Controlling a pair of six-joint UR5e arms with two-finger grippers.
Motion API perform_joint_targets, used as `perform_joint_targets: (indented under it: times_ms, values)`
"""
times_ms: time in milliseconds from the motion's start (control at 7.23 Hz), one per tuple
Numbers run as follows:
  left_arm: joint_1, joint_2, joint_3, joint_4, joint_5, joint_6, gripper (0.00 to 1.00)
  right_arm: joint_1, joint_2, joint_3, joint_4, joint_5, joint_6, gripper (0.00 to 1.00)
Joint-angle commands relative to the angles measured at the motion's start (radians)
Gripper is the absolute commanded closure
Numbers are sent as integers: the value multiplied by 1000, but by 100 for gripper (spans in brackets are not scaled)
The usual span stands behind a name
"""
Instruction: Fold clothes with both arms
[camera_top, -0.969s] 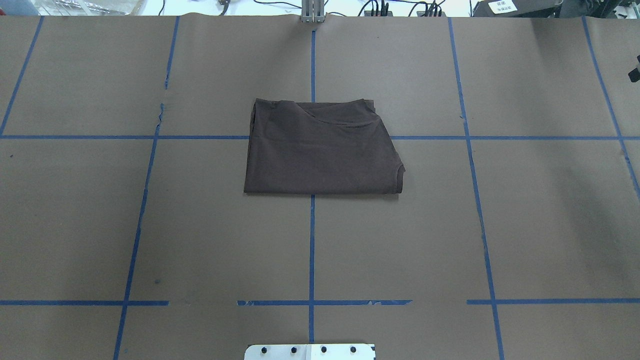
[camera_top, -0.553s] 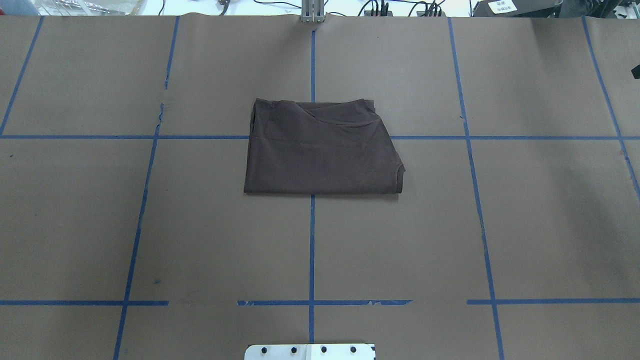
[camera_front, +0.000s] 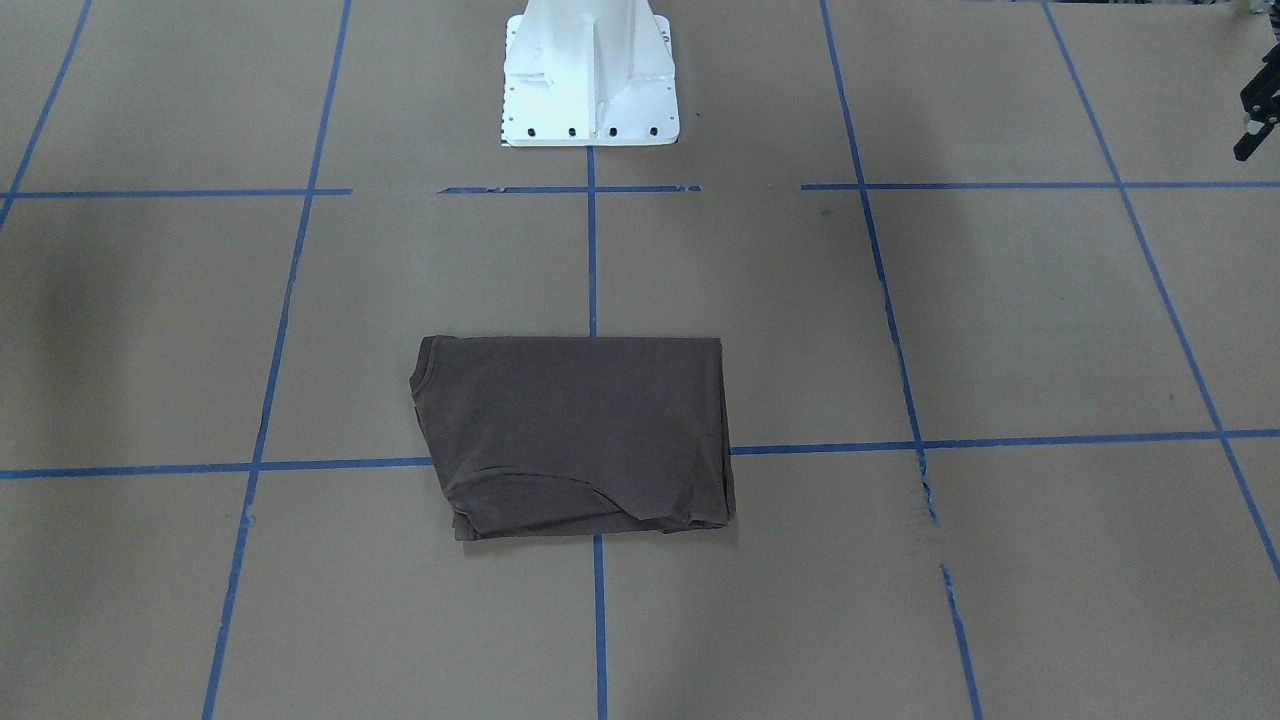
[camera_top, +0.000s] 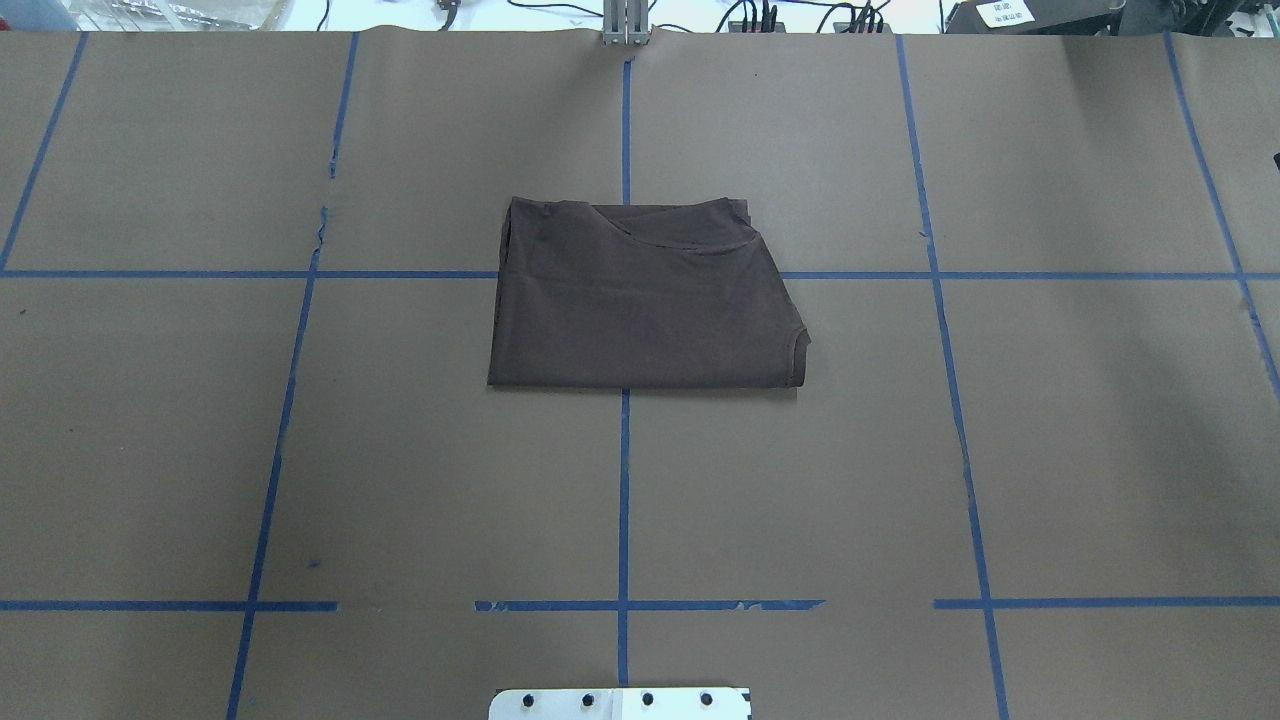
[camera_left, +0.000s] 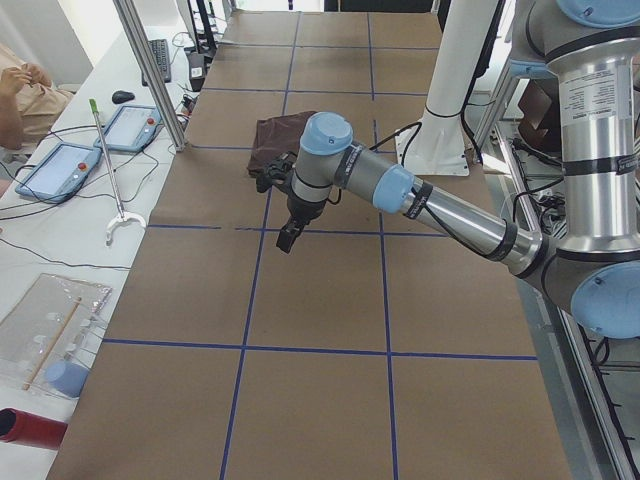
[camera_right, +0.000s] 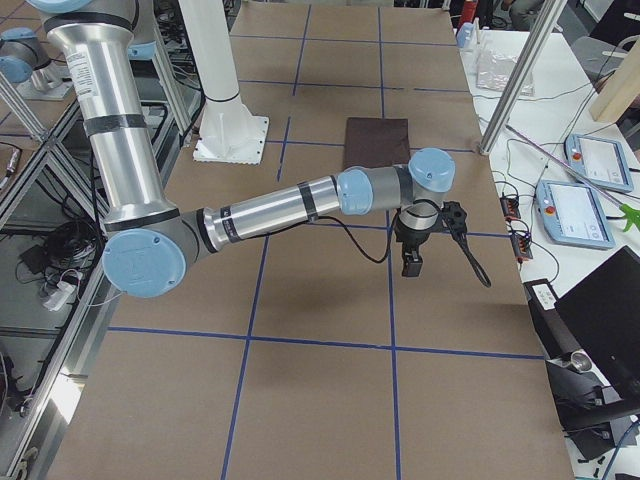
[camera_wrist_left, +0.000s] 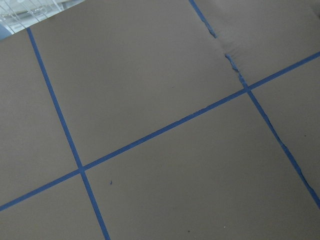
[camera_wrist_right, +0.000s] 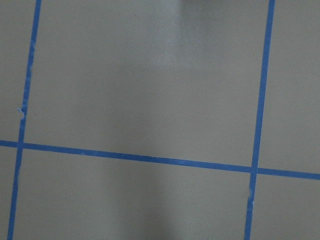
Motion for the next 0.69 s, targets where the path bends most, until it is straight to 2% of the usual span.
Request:
perform_joint_targets:
  times_ms: [0, 553]
  values:
    - [3, -11, 79, -5, -5, 1, 1, 0, -31, -26, 3, -19, -1, 0]
    - [3, -37, 102, -7, -2, -4, 0, 0, -47, -9, 9, -24, -1, 0]
